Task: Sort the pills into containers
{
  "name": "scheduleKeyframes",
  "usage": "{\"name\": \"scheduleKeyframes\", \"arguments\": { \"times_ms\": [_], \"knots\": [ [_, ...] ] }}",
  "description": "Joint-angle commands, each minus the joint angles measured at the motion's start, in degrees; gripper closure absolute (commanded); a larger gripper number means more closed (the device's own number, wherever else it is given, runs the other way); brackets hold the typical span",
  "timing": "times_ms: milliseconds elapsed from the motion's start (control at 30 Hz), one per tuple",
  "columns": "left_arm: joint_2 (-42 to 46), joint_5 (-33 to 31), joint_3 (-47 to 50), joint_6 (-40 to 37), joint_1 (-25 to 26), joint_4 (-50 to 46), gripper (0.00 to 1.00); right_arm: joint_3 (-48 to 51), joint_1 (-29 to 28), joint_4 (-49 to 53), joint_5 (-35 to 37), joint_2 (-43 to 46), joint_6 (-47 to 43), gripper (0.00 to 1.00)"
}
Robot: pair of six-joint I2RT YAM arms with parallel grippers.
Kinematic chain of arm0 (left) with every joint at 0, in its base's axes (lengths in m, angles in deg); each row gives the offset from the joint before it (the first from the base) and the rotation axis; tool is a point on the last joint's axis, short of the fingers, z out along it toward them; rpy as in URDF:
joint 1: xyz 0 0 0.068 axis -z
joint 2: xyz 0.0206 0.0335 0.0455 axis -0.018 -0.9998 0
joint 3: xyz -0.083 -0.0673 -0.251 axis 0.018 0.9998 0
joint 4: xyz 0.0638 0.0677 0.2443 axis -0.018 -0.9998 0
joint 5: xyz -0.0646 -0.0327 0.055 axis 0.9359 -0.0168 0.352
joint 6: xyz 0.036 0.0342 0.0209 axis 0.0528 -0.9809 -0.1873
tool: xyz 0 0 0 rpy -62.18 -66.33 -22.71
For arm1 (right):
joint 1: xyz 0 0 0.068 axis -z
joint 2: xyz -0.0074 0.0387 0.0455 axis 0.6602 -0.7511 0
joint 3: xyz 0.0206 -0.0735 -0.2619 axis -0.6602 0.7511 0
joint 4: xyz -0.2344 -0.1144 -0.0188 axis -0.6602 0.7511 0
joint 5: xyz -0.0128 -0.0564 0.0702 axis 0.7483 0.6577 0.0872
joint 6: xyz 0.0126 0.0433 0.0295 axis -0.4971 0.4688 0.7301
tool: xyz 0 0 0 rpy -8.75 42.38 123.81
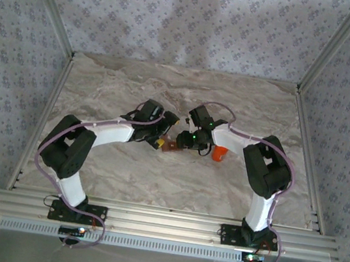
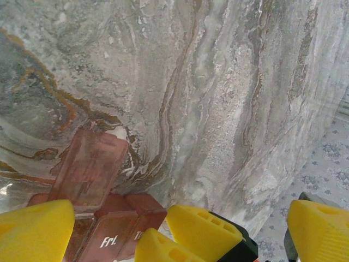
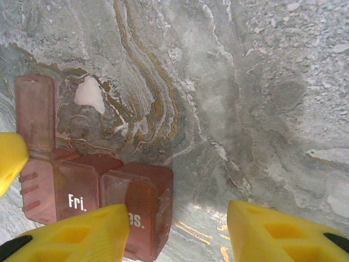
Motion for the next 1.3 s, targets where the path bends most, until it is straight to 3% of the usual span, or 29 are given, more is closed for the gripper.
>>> {"name": "scheduleKeyframes", "arguments": {
  "times_ms": [0,267,533,833,1033,1200,1267],
  "knots": [
    [-1.1,0.7,-2.8,-1.2,-0.4,1.1,0.00,1.5,-0.4,2.4,2.3,-3.0,0.7,0.47],
    [-0.1,1.6,-5.5,-4.8,-1.0,-0.3,0.00,1.2,-0.6,3.0,1.9,-2.5,0.8,0.47],
    [4.1,2.3,-9.9,-16.0,-2.4,-5.1,0.00,-2.2,-0.9,6.4,1.2,2.9,0.3,0.43],
    [16.0,-5.8,-9.2,-28.5,-6.0,-15.5,0.00,-6.6,-1.1,10.1,2.8,7.0,-0.1,0.30],
    [26.8,-11.5,-1.5,-26.6,-11.6,-14.2,0.00,-8.0,-2.3,11.7,6.0,5.3,0.7,0.18],
    [31.6,-7.8,5.0,-22.0,-18.3,-10.8,0.00,-11.7,-5.3,15.6,10.0,1.9,2.0,0.00],
    [32.4,-8.0,5.7,-22.3,-19.5,-11.8,0.00,-13.9,-6.5,17.4,11.8,0.0,2.8,0.00]
  ]
}}
